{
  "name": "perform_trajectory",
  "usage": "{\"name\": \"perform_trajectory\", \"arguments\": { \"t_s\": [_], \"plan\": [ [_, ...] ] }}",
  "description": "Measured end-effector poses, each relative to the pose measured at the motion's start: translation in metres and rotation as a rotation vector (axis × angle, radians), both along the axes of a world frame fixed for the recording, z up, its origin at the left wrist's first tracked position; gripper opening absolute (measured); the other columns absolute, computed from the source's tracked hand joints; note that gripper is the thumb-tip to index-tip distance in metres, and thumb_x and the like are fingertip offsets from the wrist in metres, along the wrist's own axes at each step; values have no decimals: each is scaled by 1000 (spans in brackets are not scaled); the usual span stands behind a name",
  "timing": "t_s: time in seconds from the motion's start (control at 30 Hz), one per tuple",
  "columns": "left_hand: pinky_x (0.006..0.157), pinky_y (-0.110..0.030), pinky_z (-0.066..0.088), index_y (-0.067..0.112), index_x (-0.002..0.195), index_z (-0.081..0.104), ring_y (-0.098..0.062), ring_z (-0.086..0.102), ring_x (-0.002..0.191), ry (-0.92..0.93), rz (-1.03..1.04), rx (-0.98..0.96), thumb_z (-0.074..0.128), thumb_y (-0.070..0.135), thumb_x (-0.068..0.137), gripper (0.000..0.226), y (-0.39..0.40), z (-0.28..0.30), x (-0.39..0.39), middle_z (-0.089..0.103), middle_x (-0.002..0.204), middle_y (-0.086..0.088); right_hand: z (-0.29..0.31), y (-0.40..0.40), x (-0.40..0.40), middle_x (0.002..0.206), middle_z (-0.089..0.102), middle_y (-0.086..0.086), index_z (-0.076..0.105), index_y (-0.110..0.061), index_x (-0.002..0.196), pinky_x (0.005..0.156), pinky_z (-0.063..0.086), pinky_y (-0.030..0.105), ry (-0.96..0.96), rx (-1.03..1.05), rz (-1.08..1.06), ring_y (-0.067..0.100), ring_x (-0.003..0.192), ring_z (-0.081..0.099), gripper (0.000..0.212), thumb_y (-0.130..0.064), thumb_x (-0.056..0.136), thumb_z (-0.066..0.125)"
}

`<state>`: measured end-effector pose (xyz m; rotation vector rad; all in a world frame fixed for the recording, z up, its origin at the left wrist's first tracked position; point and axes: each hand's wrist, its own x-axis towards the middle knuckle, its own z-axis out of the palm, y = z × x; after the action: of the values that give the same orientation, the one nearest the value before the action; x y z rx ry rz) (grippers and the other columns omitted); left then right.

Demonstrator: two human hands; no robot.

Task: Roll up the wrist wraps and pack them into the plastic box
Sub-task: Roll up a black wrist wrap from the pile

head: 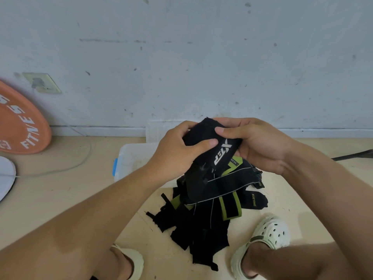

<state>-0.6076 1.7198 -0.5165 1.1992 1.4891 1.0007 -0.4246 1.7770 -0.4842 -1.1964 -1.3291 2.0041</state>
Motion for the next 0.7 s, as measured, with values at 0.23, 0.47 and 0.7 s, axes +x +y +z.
{"name": "perform_trajectory", "arguments": {
  "t_s": [0.23, 0.47, 0.7],
  "plan": [
    [58, -11, 50, 21, 116, 64, -1, 73, 74, 16, 81, 18, 80, 30, 89, 33, 3, 0, -5, 76, 94, 6, 0, 1, 6, 103, 79, 5, 76, -9, 110, 75, 61, 22, -245, 131, 32, 13, 91, 75, 18, -10, 92, 73],
    [88, -10, 47, 33, 116, 65, 6, 62, 114, 35, 114, 67, 74, 47, 89, 32, 3, 4, -4, 68, 120, 20, 2, 1, 5, 94, 78, 5, 75, -5, 101, 67, 58, 17, -56, 61, -103, 10, 81, 75, 25, -14, 78, 75],
    [84, -6, 49, 35, 117, 66, 1, 67, 104, 66, -21, 161, 86, 31, 81, 42, -2, -2, 0, 73, 111, 16, -1, 1, 2, 104, 77, 12, 72, 1, 107, 76, 61, 19, 187, -103, -237, 15, 92, 76, 25, 2, 83, 68]
  ]
}}
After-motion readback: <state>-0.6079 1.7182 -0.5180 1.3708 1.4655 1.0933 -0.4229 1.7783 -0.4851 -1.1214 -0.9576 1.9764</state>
